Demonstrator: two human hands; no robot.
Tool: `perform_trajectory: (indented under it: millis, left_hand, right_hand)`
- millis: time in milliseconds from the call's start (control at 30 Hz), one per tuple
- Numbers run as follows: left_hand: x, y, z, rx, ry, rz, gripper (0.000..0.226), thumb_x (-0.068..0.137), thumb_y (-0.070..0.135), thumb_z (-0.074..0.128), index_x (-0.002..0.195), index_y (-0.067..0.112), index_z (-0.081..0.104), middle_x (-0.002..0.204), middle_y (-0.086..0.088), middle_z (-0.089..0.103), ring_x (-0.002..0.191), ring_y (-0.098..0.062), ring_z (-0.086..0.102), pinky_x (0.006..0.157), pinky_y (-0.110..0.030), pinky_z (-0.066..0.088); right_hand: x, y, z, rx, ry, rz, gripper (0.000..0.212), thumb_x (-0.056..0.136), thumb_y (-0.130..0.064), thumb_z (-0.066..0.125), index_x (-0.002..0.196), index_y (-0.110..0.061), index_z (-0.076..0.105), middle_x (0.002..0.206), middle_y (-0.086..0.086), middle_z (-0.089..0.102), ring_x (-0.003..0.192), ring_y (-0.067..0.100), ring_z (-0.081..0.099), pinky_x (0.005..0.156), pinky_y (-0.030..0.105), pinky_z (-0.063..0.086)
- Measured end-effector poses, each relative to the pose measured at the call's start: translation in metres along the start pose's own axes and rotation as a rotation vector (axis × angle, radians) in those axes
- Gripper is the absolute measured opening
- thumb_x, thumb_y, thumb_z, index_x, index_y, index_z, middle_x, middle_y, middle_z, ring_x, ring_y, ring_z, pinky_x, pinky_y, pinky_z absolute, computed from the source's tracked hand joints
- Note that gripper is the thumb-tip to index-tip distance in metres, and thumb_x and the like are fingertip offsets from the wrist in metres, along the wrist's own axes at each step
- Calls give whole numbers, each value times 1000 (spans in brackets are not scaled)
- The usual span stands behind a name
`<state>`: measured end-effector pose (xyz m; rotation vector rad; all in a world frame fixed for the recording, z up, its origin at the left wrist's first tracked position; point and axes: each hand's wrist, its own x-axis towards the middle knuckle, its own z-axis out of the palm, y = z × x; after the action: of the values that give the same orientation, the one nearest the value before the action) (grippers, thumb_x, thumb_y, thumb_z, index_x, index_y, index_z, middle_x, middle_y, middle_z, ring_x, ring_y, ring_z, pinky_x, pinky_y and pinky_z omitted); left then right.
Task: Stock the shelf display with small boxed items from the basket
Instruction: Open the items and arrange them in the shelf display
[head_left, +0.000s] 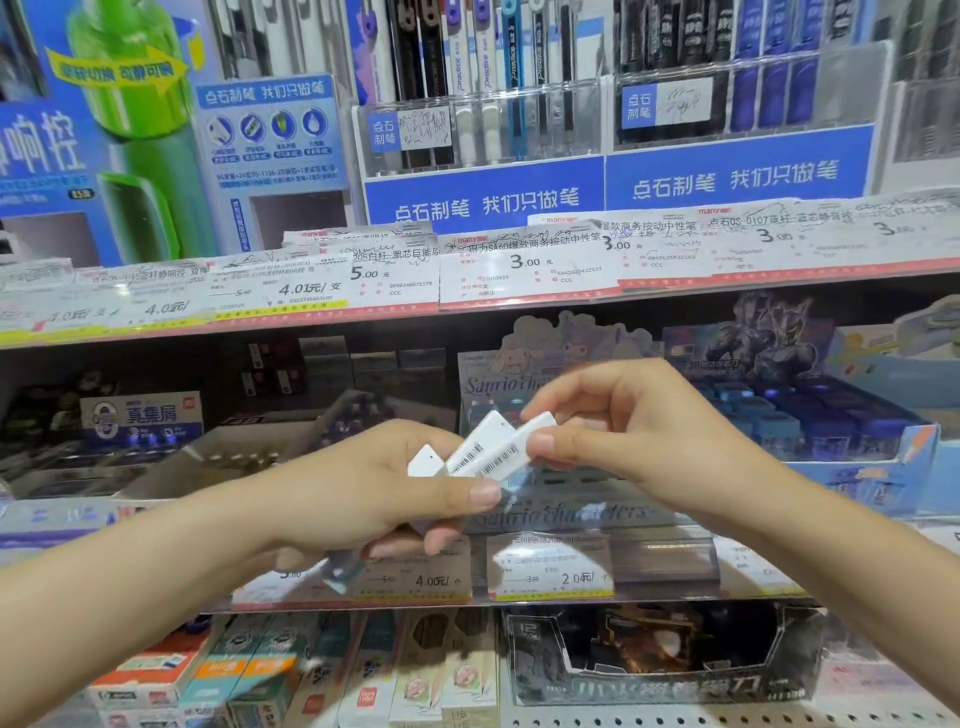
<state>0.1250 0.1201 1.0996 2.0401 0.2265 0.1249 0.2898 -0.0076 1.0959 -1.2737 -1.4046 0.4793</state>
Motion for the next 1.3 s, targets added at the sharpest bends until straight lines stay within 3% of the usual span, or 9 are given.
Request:
perform_trajectory:
  millis: [167,300,467,667,800,933,1067,1200,1300]
  left_hand:
    - [0,-10,-1,-274,75,-117,40,80,33,70,83,-5,58,44,-1,41,27,-4,29,31,-13,24]
    - [3,-7,6,-488,209,-72,34,70,32,62,89,4,70,44,2,34,27,-2,24,30,-10,19]
    - [11,-1,12,-419,309,-4,43,81,24,57,39,15,54,33,6,34,26,-3,24,32,-15,17]
    - [12,3,9,-105,384,38,46,82,23,67,45,14,42,34,-4,31,31,-15,21,41,-28,13]
    - [15,6,15,-34,364,85,42,85,15,62,44,16,53,36,1,39,30,-12,26,35,-17,20]
    - [14,11,13,36,411,159,22,85,17,61,65,10,65,40,-2,47,30,-10,31,33,-14,24]
    - [12,5,-3,562,475,270,27,83,22,60,68,0,59,49,-7,49,42,-4,33,43,-16,27]
    - [14,2,-12,939,361,295,21,78,13,54,72,33,58,64,2,56,52,-6,46,48,-15,29]
    - [18,4,-10,1047,314,216,19,81,7,55,81,26,58,61,8,52,58,1,49,50,-14,33]
  right_hand:
    - [-8,11,-8,1,247,-198,14,64,-20,74,75,-14,66,74,4,71,69,17,69,66,23,55]
    - [-16,26,-4,-539,290,-690,6,75,-7,71,72,-4,67,79,4,69,77,11,65,68,20,52]
    - [-18,37,4,-800,212,-824,12,80,-10,64,74,-1,70,84,12,70,75,15,62,71,12,46]
    - [-14,30,4,-485,20,-453,47,72,-37,72,112,-20,55,105,-1,60,90,9,61,82,22,51]
    - [-7,19,9,-281,-81,-213,53,78,-14,69,114,-43,42,96,1,61,61,12,61,64,27,53]
    - [0,10,-10,-406,-60,-174,51,81,-9,66,121,-36,49,79,-4,59,53,18,53,53,23,44]
    - [15,16,-31,-480,96,-157,44,79,-10,65,102,-44,51,90,-2,58,56,12,55,55,14,41]
    - [33,33,-34,-424,240,-127,45,76,-1,67,81,-40,46,77,-3,55,65,14,55,66,21,47]
    - [41,45,-28,-392,284,-120,45,74,0,70,77,-37,45,71,-1,54,61,11,53,65,19,47]
